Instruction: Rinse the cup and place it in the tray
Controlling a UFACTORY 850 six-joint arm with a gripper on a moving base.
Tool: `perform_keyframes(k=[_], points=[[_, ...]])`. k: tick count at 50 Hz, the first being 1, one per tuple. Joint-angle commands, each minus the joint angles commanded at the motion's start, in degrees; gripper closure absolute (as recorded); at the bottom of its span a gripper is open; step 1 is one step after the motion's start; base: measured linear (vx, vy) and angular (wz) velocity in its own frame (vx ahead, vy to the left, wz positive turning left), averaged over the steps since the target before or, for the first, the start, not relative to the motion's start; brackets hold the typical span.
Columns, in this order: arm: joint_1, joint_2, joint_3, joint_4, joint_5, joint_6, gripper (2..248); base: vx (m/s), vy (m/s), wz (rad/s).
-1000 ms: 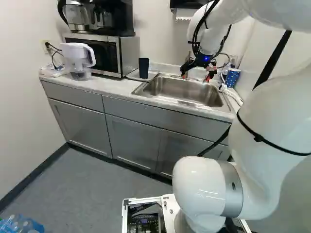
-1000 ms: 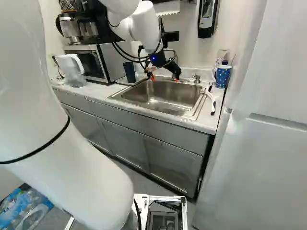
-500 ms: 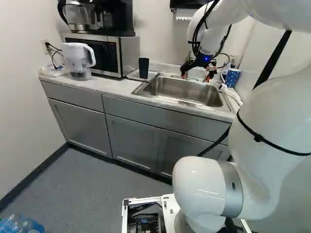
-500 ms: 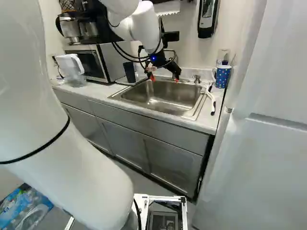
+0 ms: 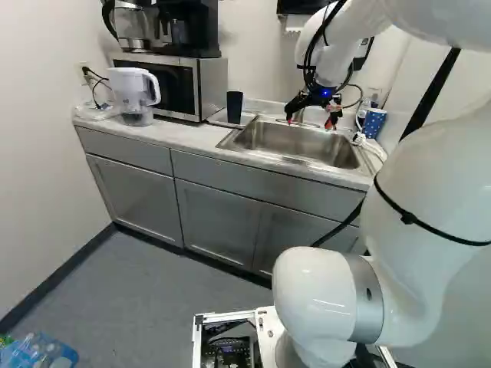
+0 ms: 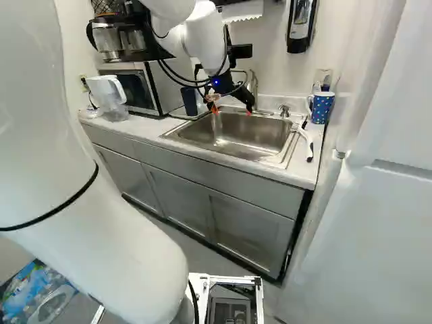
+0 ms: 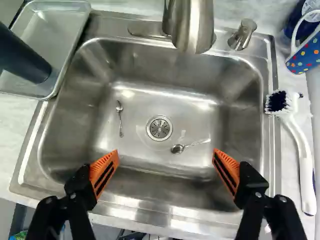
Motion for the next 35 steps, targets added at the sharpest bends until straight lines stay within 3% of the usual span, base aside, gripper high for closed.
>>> perform_keyframes(k=[35], points=[[0.00,0.00,0.00,0.00,0.00,0.00,3,-0.051,0.097,0.005]])
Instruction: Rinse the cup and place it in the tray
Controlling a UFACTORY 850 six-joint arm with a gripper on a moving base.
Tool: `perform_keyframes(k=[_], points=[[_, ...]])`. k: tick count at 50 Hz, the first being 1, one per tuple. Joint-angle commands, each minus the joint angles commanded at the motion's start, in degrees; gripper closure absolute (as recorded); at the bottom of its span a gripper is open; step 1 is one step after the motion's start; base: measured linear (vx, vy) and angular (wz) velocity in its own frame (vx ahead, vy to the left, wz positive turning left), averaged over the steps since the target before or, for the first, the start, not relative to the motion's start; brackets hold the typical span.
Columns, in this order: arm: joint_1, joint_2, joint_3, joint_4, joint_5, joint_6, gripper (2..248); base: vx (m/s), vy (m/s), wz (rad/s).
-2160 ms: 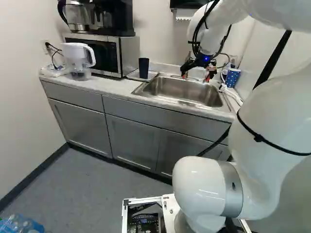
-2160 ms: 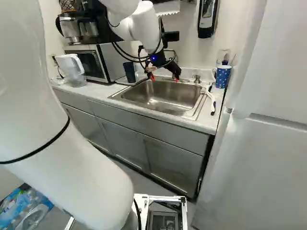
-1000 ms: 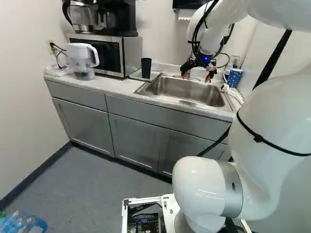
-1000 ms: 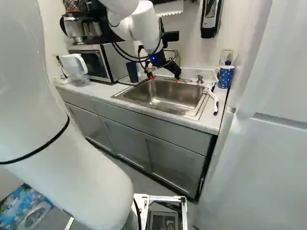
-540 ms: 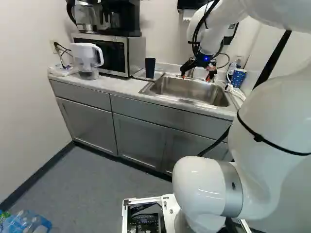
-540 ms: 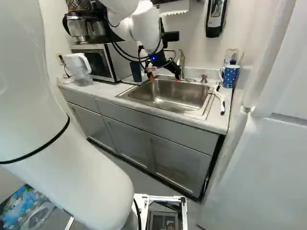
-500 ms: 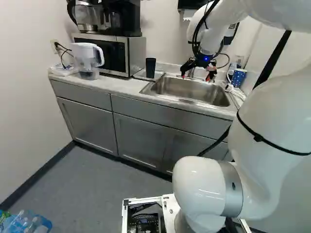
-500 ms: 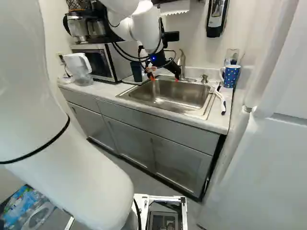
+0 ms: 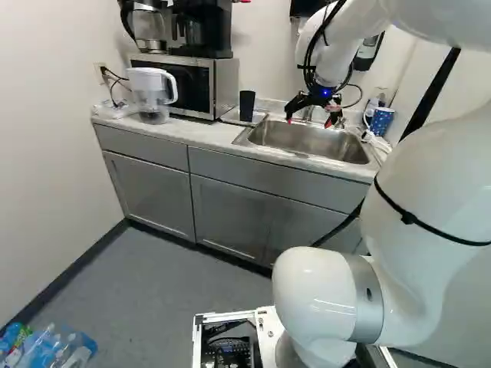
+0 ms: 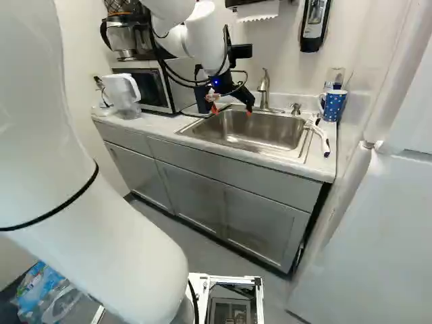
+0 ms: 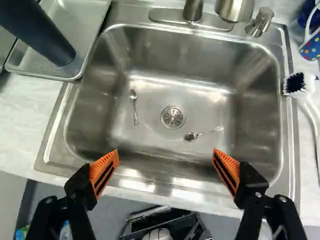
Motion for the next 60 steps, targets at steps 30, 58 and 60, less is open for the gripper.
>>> perform_keyframes(k=[30,58,60], points=[[0.00,0.00,0.00,0.00,0.00,0.00,3,-0.082,0.109,-0.009],[0.00,0.00,0.00,0.00,0.00,0.00,3,-0.092,0.077,-0.212],[0.00,0.00,0.00,0.00,0.00,0.00,3,-0.086,0.070,-0.223]])
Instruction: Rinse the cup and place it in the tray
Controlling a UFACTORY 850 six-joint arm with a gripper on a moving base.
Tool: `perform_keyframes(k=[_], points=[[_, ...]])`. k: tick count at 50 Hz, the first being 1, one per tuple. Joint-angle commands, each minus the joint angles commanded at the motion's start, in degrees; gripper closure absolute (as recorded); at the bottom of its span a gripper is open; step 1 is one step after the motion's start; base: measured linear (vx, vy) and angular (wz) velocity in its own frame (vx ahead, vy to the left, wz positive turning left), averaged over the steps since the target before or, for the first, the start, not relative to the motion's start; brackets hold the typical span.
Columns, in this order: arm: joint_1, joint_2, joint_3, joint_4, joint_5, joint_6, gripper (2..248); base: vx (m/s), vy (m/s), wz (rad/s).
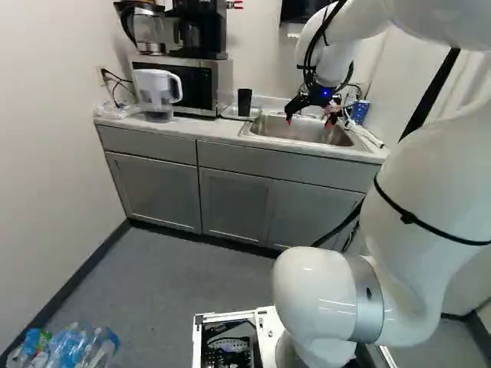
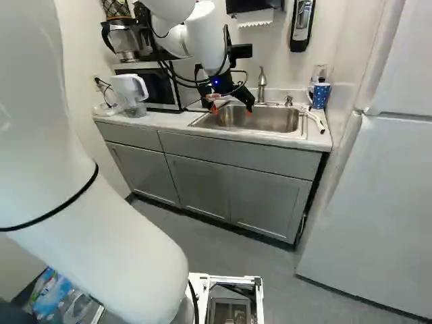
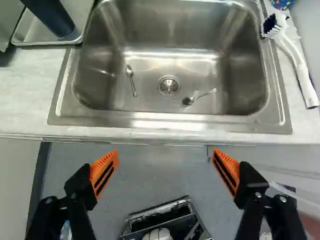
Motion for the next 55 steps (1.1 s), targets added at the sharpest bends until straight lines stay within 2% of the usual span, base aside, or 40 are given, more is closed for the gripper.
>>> perform_keyframes(k=[29,55], points=[[0.00,0.00,0.00,0.00,0.00,0.00,3,-0.092,0.067,-0.251],[0.00,0.00,0.00,0.00,0.00,0.00,3,-0.126,-0.002,-0.222]])
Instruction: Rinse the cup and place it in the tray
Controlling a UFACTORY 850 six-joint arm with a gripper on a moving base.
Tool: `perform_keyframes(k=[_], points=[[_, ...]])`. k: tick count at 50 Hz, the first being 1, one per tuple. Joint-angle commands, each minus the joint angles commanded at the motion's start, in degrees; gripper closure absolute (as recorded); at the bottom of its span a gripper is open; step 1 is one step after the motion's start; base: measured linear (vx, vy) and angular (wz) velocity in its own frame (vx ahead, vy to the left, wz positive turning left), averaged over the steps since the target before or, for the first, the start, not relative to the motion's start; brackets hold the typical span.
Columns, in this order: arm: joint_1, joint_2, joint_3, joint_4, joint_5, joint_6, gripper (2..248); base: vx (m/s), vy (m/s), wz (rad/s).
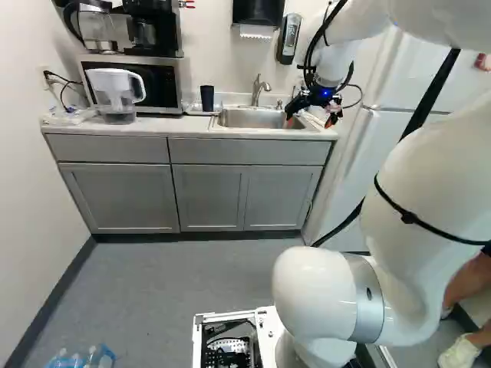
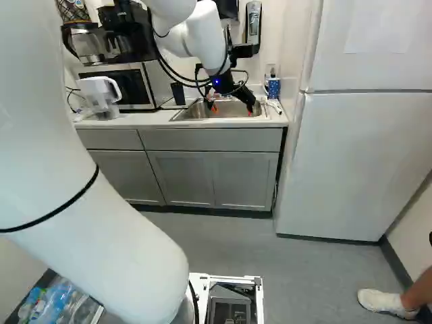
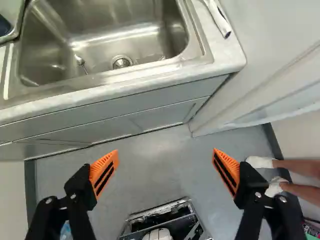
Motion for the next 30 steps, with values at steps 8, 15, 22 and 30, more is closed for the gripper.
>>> perform_keyframes(k=[8,15,22,30], points=[[0.00,0.00,0.00,0.00,0.00,0.00,3,-0.016,0.006,-0.001],[0.00,0.00,0.00,0.00,0.00,0.00,3,0.003,-0.002,-0.002],[0.00,0.00,0.00,0.00,0.00,0.00,3,0.000,0.000,0.000],[0.01,0.01,0.05,0.00,0.07,0.00,3,0.000,0.000,0.000]])
